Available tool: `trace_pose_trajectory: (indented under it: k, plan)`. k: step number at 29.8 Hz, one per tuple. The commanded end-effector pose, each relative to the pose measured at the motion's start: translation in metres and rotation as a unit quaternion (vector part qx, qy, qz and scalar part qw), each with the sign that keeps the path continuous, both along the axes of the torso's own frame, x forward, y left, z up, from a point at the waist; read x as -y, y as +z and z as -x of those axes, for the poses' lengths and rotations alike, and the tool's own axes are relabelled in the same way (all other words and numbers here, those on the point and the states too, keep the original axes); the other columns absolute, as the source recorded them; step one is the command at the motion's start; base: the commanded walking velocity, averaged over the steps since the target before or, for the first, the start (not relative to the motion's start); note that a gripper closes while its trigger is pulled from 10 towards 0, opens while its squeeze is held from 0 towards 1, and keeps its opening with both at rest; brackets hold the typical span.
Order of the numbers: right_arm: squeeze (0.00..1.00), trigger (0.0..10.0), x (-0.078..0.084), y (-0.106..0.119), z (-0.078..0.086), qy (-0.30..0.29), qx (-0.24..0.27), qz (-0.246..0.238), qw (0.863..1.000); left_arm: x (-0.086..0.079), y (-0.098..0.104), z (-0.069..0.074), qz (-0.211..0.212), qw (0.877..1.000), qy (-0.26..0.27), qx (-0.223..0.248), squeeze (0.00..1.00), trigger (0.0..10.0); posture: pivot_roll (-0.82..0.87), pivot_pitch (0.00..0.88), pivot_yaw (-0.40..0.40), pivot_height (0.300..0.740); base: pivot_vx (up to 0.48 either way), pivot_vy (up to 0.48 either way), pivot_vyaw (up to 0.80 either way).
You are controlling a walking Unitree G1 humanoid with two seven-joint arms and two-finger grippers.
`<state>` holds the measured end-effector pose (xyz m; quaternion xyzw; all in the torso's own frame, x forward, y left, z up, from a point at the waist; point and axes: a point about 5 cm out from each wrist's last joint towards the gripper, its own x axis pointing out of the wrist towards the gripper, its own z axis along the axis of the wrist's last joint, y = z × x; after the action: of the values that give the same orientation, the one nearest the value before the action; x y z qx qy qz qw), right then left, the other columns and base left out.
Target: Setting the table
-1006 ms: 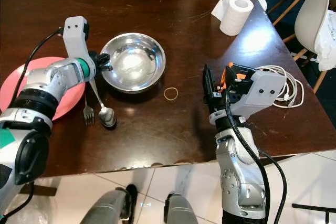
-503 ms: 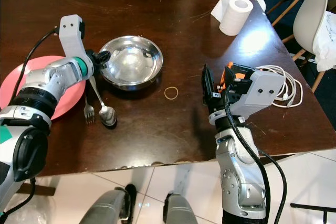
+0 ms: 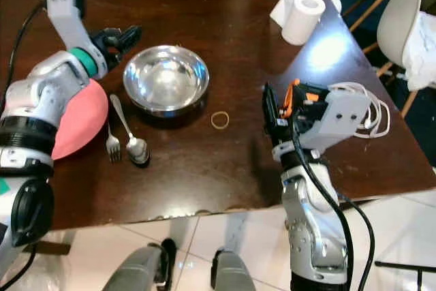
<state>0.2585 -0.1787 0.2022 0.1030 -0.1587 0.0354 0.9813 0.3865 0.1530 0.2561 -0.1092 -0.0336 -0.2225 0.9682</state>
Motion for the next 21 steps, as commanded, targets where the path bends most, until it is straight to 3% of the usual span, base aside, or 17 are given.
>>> trace_pose_trajectory:
  k: [1, 3, 4, 6, 10, 12, 21]
  plan:
    - [0.0, 10.0, 0.001, 0.001, 0.001, -0.001, 0.002, 0.0, 1.0, 0.002, 0.005, 0.004, -0.004, 1.0, -0.009, 0.009, 0.0, 10.0, 0.07, 0.102, 0.059, 0.74, 0.0, 0.0, 0.0]
    - [0.0, 10.0, 0.0, 0.004, -0.001, 0.005, 0.007, 0.008, 1.0, 0.002, 0.018, 0.025, -0.049, 0.995, 0.014, 0.088, 0.0, 10.0, 0.09, 0.094, 0.036, 0.74, 0.0, 0.0, 0.0]
    - [0.0, 10.0, 0.0, 0.004, -0.001, 0.005, 0.007, 0.008, 1.0, 0.002, 0.018, 0.025, -0.049, 0.995, 0.014, 0.088, 0.0, 10.0, 0.09, 0.094, 0.036, 0.74, 0.0, 0.0, 0.0]
    - [0.0, 10.0, -0.005, 0.006, -0.006, 0.021, 0.009, 0.022, 1.0, 0.014, 0.016, 0.045, -0.111, 0.979, 0.043, 0.165, 0.0, 10.0, 0.1, 0.077, 0.008, 0.74, 0.0, 0.0, 0.0]
    - [0.0, 10.0, -0.007, 0.006, -0.007, 0.026, 0.008, 0.027, 0.999, 0.02, 0.009, 0.049, -0.132, 0.974, 0.049, 0.176, 0.0, 10.0, 0.1, 0.074, 0.005, 0.74, 0.0, 0.0, 0.0]
    - [0.0, 10.0, -0.009, 0.011, -0.011, 0.037, 0.014, 0.036, 0.999, 0.031, -0.01, 0.063, -0.143, 0.972, 0.065, 0.173, 0.0, 10.0, 0.08, 0.045, -0.039, 0.74, 0.0, 0.0, 0.0]
    - [0.0, 10.0, -0.011, 0.015, -0.014, 0.045, 0.019, 0.038, 0.998, 0.037, -0.02, 0.071, -0.157, 0.97, 0.076, 0.169, 0.0, 10.0, 0.06, 0.032, -0.05, 0.74, 0.0, 0.0, 0.0]
